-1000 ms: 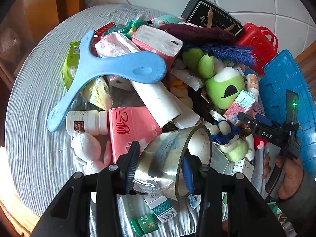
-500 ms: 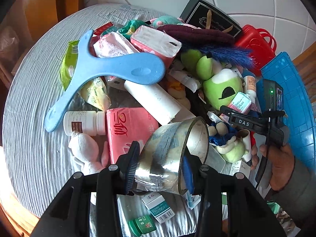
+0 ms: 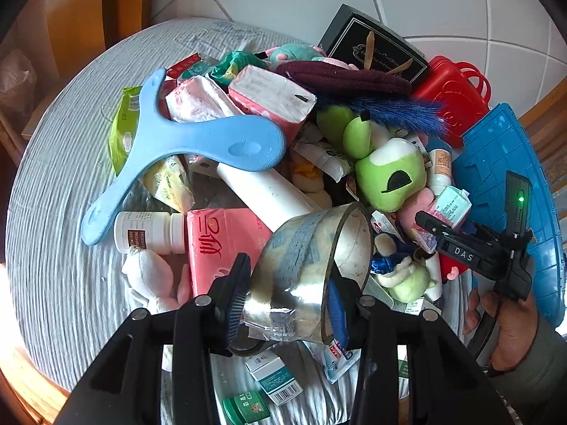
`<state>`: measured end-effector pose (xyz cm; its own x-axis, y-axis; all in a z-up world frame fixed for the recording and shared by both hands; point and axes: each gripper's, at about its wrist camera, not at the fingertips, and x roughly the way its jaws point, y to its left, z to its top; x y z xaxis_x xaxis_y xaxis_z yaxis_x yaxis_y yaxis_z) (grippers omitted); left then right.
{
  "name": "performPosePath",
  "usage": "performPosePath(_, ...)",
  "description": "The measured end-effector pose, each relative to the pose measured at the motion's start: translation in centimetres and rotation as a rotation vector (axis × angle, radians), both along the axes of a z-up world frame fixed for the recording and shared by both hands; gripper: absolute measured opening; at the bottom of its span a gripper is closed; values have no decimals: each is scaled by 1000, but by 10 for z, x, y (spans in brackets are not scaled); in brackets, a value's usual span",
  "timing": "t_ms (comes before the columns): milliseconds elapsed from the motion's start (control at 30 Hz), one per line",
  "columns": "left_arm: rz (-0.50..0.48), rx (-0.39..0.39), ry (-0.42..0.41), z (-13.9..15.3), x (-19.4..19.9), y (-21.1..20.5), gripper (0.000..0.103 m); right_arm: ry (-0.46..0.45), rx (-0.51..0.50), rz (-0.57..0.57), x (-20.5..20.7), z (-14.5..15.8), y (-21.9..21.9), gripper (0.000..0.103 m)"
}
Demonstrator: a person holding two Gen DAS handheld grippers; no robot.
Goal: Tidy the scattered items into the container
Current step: 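Carry the tape roll and Kotex pack with both tools over the blue crate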
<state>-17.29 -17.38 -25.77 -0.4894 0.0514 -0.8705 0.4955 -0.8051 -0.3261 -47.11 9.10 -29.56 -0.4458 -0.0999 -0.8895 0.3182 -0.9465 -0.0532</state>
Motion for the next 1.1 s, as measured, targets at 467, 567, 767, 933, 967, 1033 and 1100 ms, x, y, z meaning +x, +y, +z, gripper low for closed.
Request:
performPosePath(467, -4, -76, 39, 21, -2, 13, 40, 76, -23, -26, 50, 74, 35, 78)
performPosePath(567, -1, -86, 51, 27, 0, 14, 40, 95, -44, -24, 63, 95, 42, 78)
performPosePath(767, 13, -123, 67, 43, 3, 15, 39, 132, -84, -13, 88, 137, 50, 78)
performPosePath(933, 16, -160, 74, 58, 4, 21, 39, 177, -97, -4, 107, 165, 55, 78)
performPosePath(967, 17, -166, 74, 61, 4, 22, 39, 183, -100, -1, 110, 170, 56, 78)
performPosePath(1033, 18, -174, 79, 68, 5, 25, 39, 196, -101, 3, 116, 180, 59, 78)
performPosePath(1100, 17, -190, 84, 75, 6, 30, 39, 213, -102, 9, 122, 191, 62, 78)
